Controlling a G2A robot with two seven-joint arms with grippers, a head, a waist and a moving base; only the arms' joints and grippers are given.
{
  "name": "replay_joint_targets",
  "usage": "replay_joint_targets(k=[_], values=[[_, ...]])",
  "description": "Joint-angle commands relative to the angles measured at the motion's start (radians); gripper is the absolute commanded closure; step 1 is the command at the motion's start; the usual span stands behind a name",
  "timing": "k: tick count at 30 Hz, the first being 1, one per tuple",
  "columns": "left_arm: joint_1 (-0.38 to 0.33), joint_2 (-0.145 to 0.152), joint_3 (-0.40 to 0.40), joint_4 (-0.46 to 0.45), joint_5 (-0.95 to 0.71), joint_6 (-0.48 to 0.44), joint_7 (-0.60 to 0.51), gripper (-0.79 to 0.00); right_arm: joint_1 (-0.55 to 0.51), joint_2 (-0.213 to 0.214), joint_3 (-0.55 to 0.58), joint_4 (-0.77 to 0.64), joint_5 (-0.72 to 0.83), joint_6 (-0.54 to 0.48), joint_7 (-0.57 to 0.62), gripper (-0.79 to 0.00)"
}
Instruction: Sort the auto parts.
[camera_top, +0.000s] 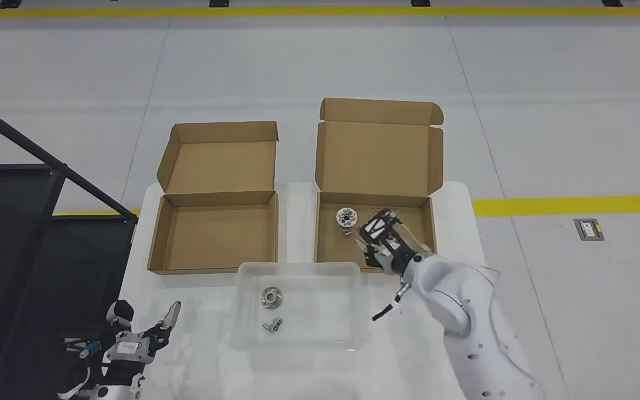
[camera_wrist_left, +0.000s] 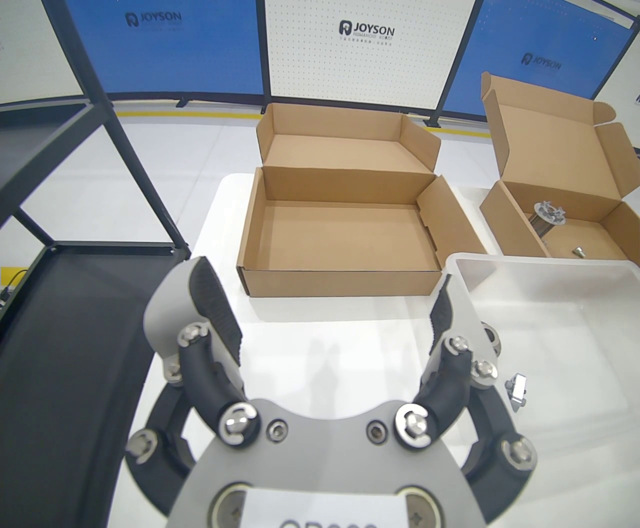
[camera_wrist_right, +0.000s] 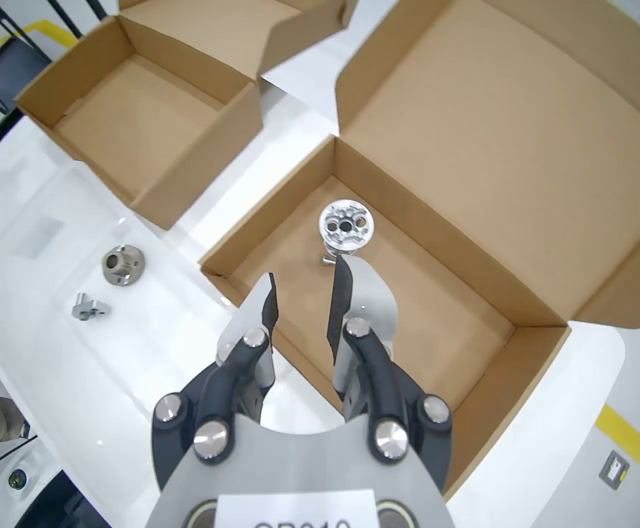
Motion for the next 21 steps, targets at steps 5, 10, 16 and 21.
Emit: replay_joint_targets(k=[5,10,16,21], values=[[0.0,0.0,0.0,0.0,0.0,0.0,0.0,-0.785,-0.023,0.004,-0.001,-0.033,0.001,-0.024,0.006,-0.785],[0.0,0.0,0.0,0.0,0.0,0.0,0.0,-0.785,-0.023,0.004,-0.001,-0.033,0.001,-0.024,0.006,-0.785],[0.001,0.004,0.009,-0.033,0.08,-0.053,-0.012,-0.785,-0.054,0.009,-0.006,-0.053,0.001,-0.065,-0.092,-0.785],[-0.007,0.014,-0.003,-0.101,0.161,-0.164,-0.085,-0.785,-0.112,0.028,0.007,-0.121,-0.071,-0.179,-0.266,-0.785]])
